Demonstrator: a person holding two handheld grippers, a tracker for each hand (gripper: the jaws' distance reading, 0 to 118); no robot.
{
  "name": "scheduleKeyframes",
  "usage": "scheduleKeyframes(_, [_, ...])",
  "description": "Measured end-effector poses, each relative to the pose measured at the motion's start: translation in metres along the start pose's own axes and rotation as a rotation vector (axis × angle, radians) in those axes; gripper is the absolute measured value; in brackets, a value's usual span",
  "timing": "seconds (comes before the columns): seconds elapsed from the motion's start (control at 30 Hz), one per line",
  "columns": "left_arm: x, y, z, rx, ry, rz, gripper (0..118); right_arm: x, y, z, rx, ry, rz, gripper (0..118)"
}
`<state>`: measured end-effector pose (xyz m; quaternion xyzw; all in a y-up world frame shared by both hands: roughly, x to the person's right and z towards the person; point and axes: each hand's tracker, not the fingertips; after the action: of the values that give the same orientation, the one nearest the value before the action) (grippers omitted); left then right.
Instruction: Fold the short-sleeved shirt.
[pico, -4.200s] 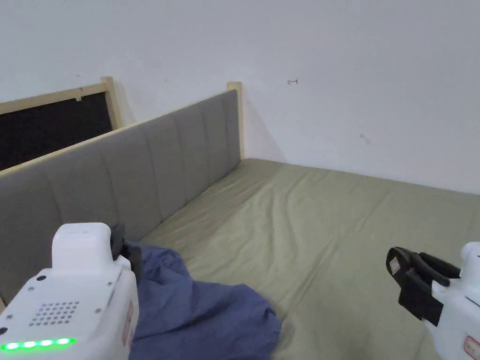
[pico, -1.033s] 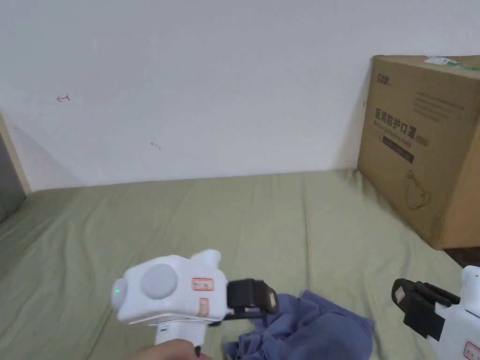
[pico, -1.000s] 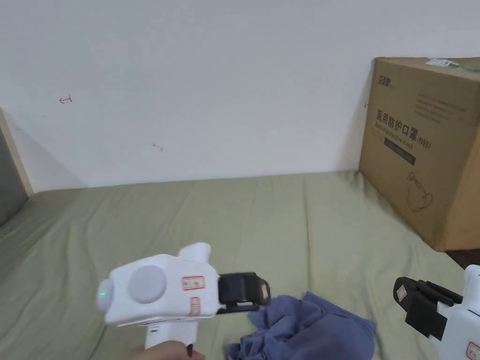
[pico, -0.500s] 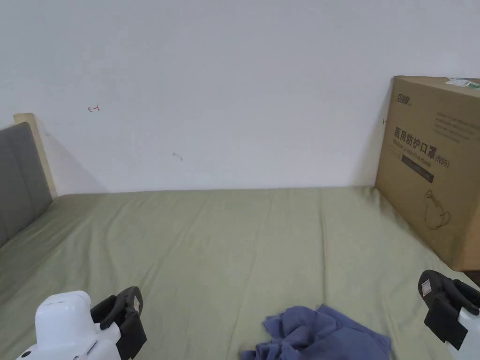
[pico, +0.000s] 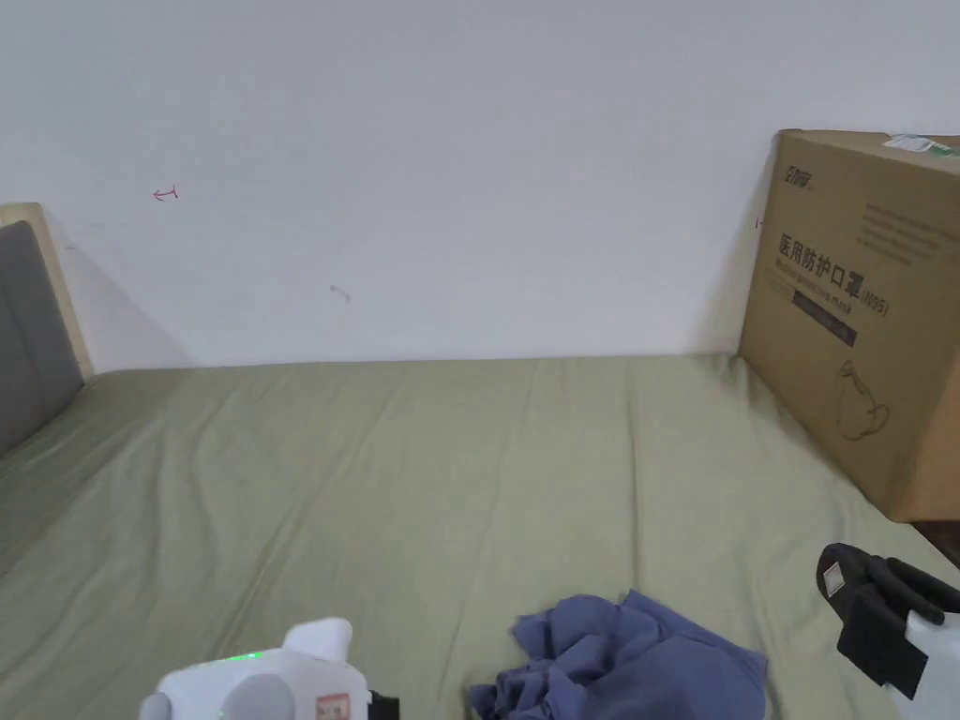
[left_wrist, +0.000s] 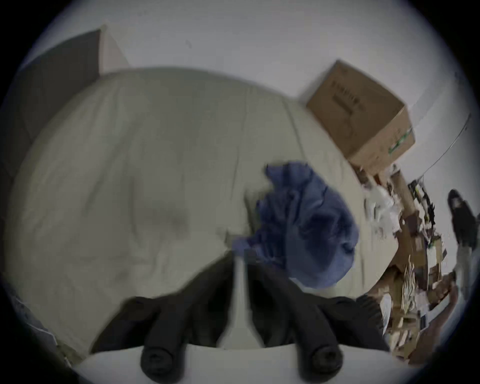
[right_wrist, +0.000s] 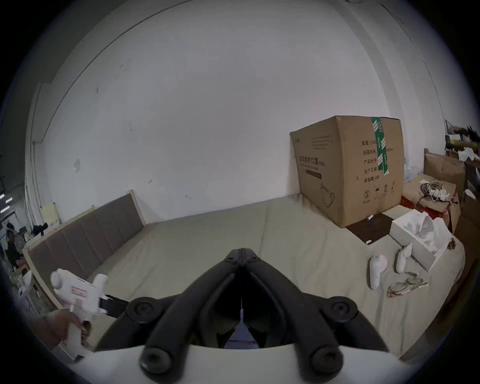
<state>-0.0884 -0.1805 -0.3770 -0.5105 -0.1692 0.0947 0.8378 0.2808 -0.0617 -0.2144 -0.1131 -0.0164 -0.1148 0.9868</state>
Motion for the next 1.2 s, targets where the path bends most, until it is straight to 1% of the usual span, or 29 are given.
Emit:
scheduleKeyframes(0.03, [0.001, -0.001, -0.014, -0.004, 0.001, 0.010, 85, 0.002, -0.003, -0.003, -0.011, 0.000, 0.003, 0])
scheduleKeyframes(0.1, [0.003, -0.004, -0.040, -0.024, -0.015, 0.022, 113, 0.006, -0.009, -0.009, -0.041, -0.005, -0.003, 0])
scheduleKeyframes(0.13, [0.003, -0.004, -0.050, -0.021, -0.029, 0.025, 118, 0.009, -0.013, -0.013, -0.065, -0.012, -0.009, 0])
scheduleKeyframes(0.2, [0.005, -0.001, -0.071, -0.044, -0.026, 0.023, 117, 0.014, -0.017, -0.022, -0.115, -0.028, -0.021, 0])
scheduleKeyframes(0.3, [0.007, -0.007, -0.094, -0.091, 0.067, -0.031, 116, 0.021, -0.021, -0.043, -0.176, -0.037, -0.013, 0])
scheduleKeyframes(0.33, [0.007, -0.010, -0.099, -0.100, 0.053, -0.039, 113, 0.024, -0.022, -0.052, -0.195, -0.041, -0.012, 0])
scheduleKeyframes(0.37, [0.009, -0.016, -0.100, -0.099, 0.045, -0.043, 107, 0.027, -0.022, -0.063, -0.215, -0.042, -0.014, 0])
scheduleKeyframes(0.4, [0.012, -0.019, -0.096, -0.072, 0.088, -0.091, 97, 0.030, -0.021, -0.074, -0.229, -0.038, -0.014, 0])
scheduleKeyframes(0.43, [0.016, -0.022, -0.087, -0.024, 0.103, -0.133, 79, 0.033, -0.022, -0.090, -0.253, -0.027, -0.005, 0])
scheduleKeyframes(0.47, [0.019, -0.024, -0.078, 0.029, 0.084, -0.156, 44, 0.036, -0.022, -0.109, -0.295, -0.021, 0.014, 0])
scheduleKeyframes(0.5, [0.020, -0.025, -0.069, 0.057, 0.059, -0.162, 0, 0.038, -0.023, -0.127, -0.331, -0.028, 0.025, 0])
scheduleKeyframes(0.53, [0.017, -0.028, -0.059, 0.058, -0.002, -0.152, 0, 0.041, -0.025, -0.151, -0.392, -0.045, 0.057, 0])
scheduleKeyframes(0.57, [0.016, -0.029, -0.047, 0.101, -0.068, -0.095, 0, 0.042, -0.027, -0.174, -0.438, -0.059, 0.085, 0])
scheduleKeyframes(0.6, [0.014, -0.029, -0.040, 0.111, -0.091, -0.081, 0, 0.046, -0.030, -0.196, -0.493, -0.049, 0.092, 1])
scheduleKeyframes(0.63, [0.009, -0.030, -0.036, 0.116, -0.074, -0.081, 0, 0.053, -0.033, -0.220, -0.567, -0.016, 0.061, 14])
scheduleKeyframes(0.67, [0.006, -0.031, -0.029, 0.125, -0.057, -0.076, 0, 0.062, -0.037, -0.242, -0.606, -0.016, -0.022, 44])
scheduleKeyframes(0.7, [0.003, -0.032, -0.025, 0.125, -0.060, -0.070, 0, 0.067, -0.041, -0.261, -0.667, -0.026, -0.045, 74])
scheduleKeyframes(0.73, [0.000, -0.032, -0.021, 0.130, -0.066, -0.057, 0, 0.072, -0.047, -0.280, -0.733, -0.058, -0.055, 82])
scheduleKeyframes(0.77, [-0.003, -0.033, -0.020, 0.140, -0.068, -0.046, 0, 0.075, -0.055, -0.297, -0.785, -0.096, -0.054, 83])
scheduleKeyframes(0.83, [-0.004, -0.032, -0.017, 0.147, -0.077, -0.040, 0, 0.083, -0.069, -0.323, -0.888, -0.133, -0.034, 83])
scheduleKeyframes(0.9, [-0.003, -0.032, -0.015, 0.151, -0.082, -0.043, 0, 0.085, -0.086, -0.342, -0.956, -0.179, 0.057, 83])
scheduleKeyframes(0.93, [-0.003, -0.032, -0.015, 0.152, -0.081, -0.046, 0, 0.084, -0.092, -0.345, -0.976, -0.172, 0.103, 81])
scheduleKeyframes(0.97, [-0.003, -0.032, -0.016, 0.147, -0.076, -0.048, 0, 0.082, -0.097, -0.350, -1.024, -0.153, 0.135, 70])
scheduleKeyframes(1.0, [-0.004, -0.032, -0.017, 0.136, -0.074, -0.049, 0, 0.080, -0.102, -0.350, -1.077, -0.118, 0.139, 37])
scheduleKeyframes(1.03, [-0.006, -0.033, -0.018, 0.133, -0.073, -0.048, 0, 0.079, -0.102, -0.346, -1.087, -0.063, 0.136, 37])
scheduleKeyframes(1.07, [-0.008, -0.035, -0.018, 0.131, -0.072, -0.045, 0, 0.074, -0.097, -0.338, -1.045, -0.026, 0.151, 25])
scheduleKeyframes(1.1, [-0.010, -0.035, -0.017, 0.131, -0.069, -0.042, 0, 0.070, -0.091, -0.331, -1.008, -0.001, 0.164, 4])
scheduleKeyframes(1.17, [-0.013, -0.036, -0.011, 0.141, -0.063, -0.023, 0, 0.067, -0.076, -0.314, -0.917, -0.007, 0.211, 4])
scheduleKeyframes(1.2, [-0.016, -0.035, -0.005, 0.166, -0.061, -0.008, 0, 0.067, -0.064, -0.302, -0.880, 0.019, 0.201, 4])
